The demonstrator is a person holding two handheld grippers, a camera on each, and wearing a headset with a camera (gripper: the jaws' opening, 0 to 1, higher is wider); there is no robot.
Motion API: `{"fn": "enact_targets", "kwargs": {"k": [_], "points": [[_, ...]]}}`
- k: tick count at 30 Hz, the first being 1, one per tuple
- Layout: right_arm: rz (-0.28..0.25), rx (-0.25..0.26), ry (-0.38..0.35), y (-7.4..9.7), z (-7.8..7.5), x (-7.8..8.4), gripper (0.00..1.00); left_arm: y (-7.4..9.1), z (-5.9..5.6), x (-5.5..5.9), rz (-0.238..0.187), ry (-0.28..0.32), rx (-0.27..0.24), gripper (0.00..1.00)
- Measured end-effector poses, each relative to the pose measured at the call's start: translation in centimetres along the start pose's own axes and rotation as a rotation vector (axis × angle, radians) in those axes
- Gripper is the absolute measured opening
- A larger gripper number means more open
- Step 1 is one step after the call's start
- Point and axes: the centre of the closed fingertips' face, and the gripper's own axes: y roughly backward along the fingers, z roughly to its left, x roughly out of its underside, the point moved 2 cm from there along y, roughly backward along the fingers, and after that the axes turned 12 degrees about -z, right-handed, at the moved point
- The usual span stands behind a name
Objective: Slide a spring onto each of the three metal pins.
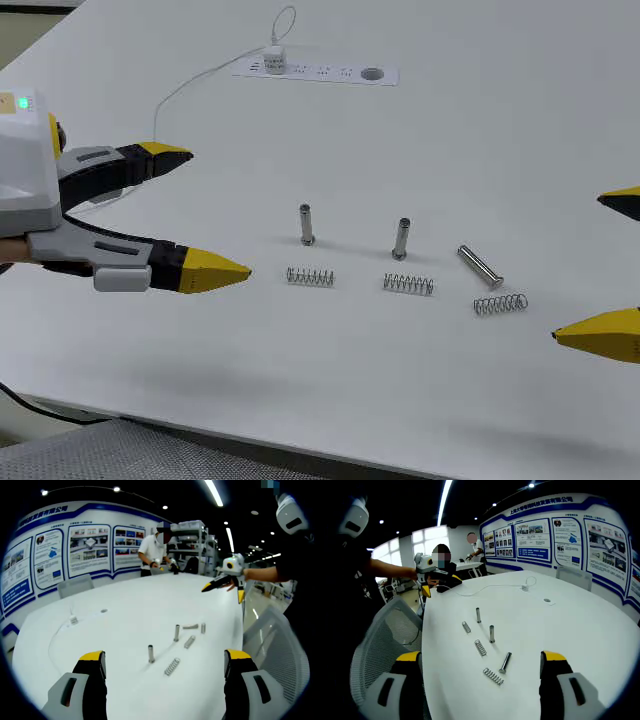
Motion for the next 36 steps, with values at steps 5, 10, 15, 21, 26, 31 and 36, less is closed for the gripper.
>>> {"fn": "enact_targets", "kwargs": {"k": [5,10,15,21,26,31,36], "points": [[-0.007,0.015,0.005,-0.2,-0.02,-0.38,0.98,0.13,-0.03,-0.24,-0.008,0.0,0.0,1.0],[0.006,0.011,0.007,-0.03,-0.3,0.08,0.99,0.21,-0.07,-0.3,0.002,-0.015,-0.002,1.0],[-0.002,0.018,0.003,-0.08,0.21,-0.06,0.99,0.25,-0.29,-0.39,0.011,-0.027,-0.001,1.0],[-0.012,0.021,0.01,-0.11,0.31,-0.42,0.99,0.24,-0.64,-0.45,0.015,-0.023,0.004,1.0],[-0.015,0.036,0.015,-0.07,0.16,-0.57,0.98,0.17,-0.92,-0.41,0.027,-0.037,0.014,1.0],[-0.003,0.037,0.016,0.18,0.39,-0.27,0.98,0.02,-0.8,-0.59,0.017,-0.036,0.014,1.0],[0.009,0.049,0.024,0.34,0.48,-0.26,0.96,-0.01,-0.58,-0.47,0.025,-0.044,0.016,1.0]]}}
